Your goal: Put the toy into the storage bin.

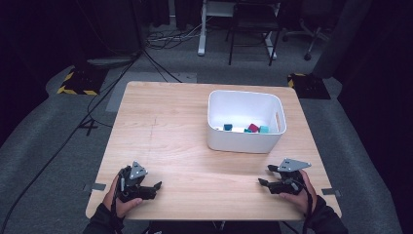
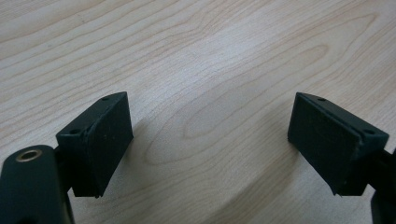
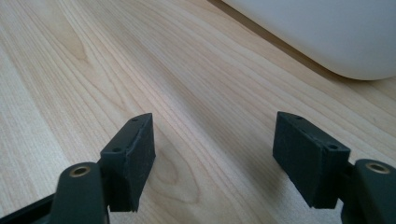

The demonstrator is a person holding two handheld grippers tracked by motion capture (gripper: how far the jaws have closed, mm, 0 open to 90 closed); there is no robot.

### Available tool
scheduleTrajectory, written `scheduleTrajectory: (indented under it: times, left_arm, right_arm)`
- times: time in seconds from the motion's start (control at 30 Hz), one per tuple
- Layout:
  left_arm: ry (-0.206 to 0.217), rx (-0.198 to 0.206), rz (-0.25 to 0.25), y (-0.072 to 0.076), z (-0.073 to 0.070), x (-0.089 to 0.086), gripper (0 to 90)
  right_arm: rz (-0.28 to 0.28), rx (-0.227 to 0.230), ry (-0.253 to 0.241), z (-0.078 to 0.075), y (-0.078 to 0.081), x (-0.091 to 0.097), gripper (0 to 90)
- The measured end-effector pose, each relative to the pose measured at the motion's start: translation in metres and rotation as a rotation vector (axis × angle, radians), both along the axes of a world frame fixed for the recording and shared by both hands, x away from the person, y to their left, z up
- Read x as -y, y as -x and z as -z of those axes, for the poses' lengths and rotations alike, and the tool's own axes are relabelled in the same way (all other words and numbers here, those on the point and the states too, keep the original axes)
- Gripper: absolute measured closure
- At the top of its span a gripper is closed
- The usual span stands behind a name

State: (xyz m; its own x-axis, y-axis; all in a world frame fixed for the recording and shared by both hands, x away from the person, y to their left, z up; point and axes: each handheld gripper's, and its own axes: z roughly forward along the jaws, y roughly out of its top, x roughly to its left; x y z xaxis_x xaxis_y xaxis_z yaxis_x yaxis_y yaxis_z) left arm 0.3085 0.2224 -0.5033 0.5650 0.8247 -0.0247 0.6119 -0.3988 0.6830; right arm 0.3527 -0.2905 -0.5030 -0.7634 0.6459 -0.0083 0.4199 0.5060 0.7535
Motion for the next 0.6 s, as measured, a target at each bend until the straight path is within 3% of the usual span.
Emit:
scheduleTrajectory:
  times: [0.6]
  left_arm:
    - [0.001,-0.002,0.003,-0.0004,0.0000,0.0000,14.0]
  right_arm:
    - [-0.004,0.003,0.000,0.0001,0.0003,0.0005,30.0]
